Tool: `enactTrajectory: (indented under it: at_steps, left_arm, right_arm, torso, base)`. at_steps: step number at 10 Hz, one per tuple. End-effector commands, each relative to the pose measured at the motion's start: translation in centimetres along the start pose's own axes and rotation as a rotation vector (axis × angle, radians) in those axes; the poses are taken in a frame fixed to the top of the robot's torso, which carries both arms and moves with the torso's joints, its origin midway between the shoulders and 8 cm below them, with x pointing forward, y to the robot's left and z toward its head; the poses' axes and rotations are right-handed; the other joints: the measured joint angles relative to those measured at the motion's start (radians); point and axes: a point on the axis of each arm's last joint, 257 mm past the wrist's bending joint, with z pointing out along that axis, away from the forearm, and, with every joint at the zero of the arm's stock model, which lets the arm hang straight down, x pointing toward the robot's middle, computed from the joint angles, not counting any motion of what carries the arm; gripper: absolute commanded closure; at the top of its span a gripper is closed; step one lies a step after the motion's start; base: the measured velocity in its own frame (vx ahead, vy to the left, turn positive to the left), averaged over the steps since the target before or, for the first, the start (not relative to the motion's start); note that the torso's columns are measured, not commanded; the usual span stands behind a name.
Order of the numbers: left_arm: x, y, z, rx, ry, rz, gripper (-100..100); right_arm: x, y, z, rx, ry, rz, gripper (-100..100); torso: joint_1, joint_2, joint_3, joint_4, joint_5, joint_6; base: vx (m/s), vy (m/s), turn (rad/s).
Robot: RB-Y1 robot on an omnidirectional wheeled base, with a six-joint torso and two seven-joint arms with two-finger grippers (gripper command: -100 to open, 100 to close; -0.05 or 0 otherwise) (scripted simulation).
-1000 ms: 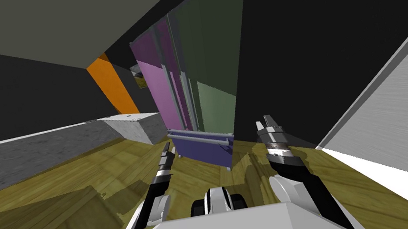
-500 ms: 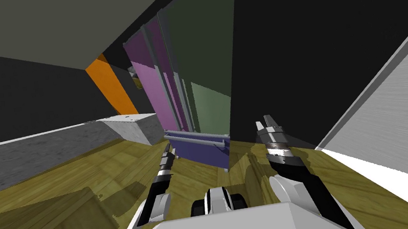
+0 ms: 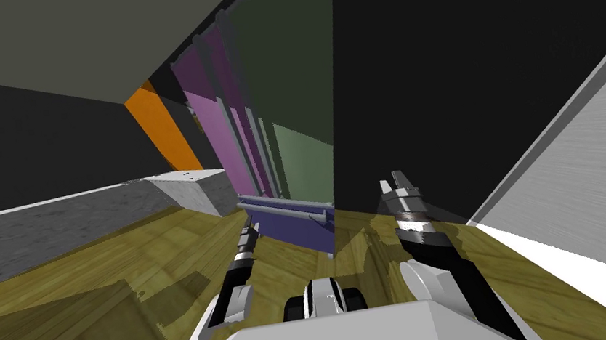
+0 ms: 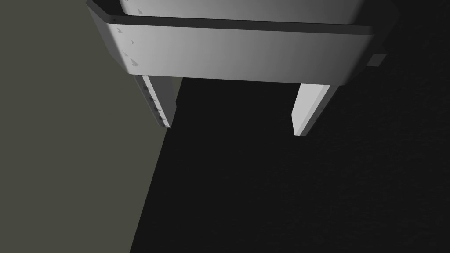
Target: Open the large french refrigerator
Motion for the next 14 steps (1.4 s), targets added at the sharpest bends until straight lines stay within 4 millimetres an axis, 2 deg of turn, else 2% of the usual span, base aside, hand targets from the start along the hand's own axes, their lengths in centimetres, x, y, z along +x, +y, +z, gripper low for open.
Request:
enactTrajectory:
  at_steps: [1, 6, 10, 12, 13, 14]
  left_arm:
    - [-1.0, 2.2, -0.2, -0.036, -0.019, 0.005, -100]
    - [-2.9, 5.3, 0.1, -0.076, -0.063, 0.004, -100]
    - [-3.9, 8.1, -0.5, -0.123, -0.094, -0.002, -100]
    - [-4.3, 9.1, -0.7, -0.141, -0.11, -0.007, -100]
    - [-4.6, 10.2, -0.9, -0.157, -0.125, -0.014, -100]
    - [-4.7, 10.4, -0.6, -0.153, -0.138, -0.023, -100]
  right_arm:
    - [0.0, 0.0, 0.0, 0.0, 0.0, 0.0, 0]
    - [0.0, 0.0, 0.0, 0.0, 0.0, 0.0, 0]
    - [0.0, 0.0, 0.0, 0.0, 0.0, 0.0, 0]
    - [0.0, 0.0, 0.0, 0.0, 0.0, 0.0, 0]
    - [0.0, 0.0, 0.0, 0.0, 0.0, 0.0, 0]
    - [0.0, 0.0, 0.0, 0.0, 0.0, 0.0, 0]
  torso:
    - [0.002, 0.001, 0.0, 0.0, 0.0, 0.0]
    - [-0.003, 0.0, 0.0, 0.0, -0.001, 0.0]
    - [0.003, 0.001, 0.0, 0.0, 0.001, 0.0]
    - [-0.005, -0.002, -0.001, 0.0, -0.001, 0.0]
    - [-0.002, 0.0, 0.0, 0.0, -0.001, 0.0]
    - [0.0, 0.001, 0.001, 0.0, 0.0, 0.0]
  base:
    - [0.023, -0.128, 0.004]
    - [0.032, -0.158, 0.008]
    - [0.026, -0.115, 0.004]
    - [0.046, -0.173, 0.01]
    - [0.013, -0.148, 0.003]
    - [0.034, -0.175, 0.01]
